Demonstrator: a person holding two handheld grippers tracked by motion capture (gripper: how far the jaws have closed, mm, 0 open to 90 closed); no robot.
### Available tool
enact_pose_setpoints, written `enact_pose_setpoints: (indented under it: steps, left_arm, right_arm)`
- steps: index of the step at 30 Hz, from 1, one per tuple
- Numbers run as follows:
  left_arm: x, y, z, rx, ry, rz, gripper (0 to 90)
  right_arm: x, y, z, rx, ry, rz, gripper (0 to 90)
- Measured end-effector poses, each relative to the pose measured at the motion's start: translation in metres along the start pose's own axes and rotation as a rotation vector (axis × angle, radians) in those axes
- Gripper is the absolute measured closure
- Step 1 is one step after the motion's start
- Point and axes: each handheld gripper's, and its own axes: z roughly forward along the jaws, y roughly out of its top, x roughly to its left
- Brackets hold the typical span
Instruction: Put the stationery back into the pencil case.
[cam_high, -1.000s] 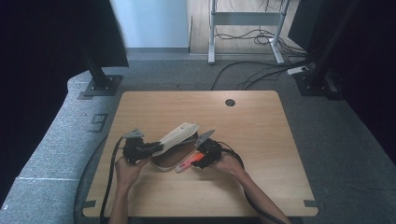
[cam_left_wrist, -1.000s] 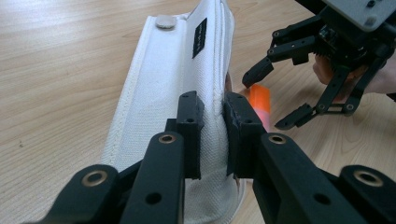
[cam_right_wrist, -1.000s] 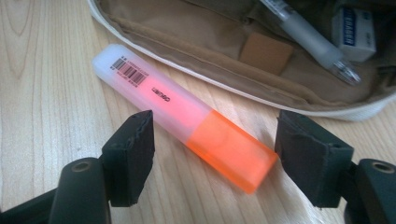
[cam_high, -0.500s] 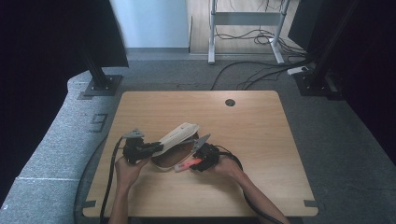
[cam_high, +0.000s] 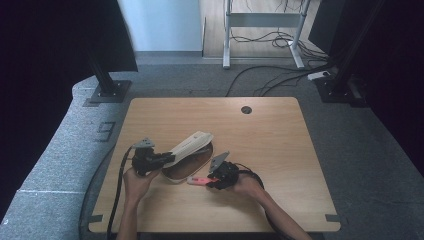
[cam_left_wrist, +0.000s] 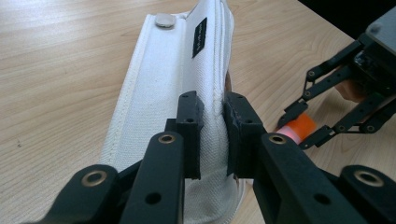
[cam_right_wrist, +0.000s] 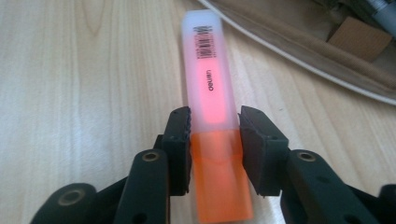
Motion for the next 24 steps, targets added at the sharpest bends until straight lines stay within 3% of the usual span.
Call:
enact_pose_setpoints:
  steps: [11, 17, 24]
  left_arm:
    - [0.000, 0.000, 0.000, 0.002, -0.003, 0.002, 77.3]
    - [0.000, 0.000, 0.000, 0.003, -0.005, 0.002, 77.3]
    - [-0.001, 0.000, 0.000, 0.003, -0.003, 0.003, 77.5]
  right_arm:
    - [0.010, -0.009, -0.006, -0.033, -0.023, 0.026, 65.9]
    - [0.009, -0.009, -0.017, -0.075, -0.026, 0.049, 66.0]
    - [0.001, -0.003, -0.027, -0.086, -0.056, 0.062, 66.0]
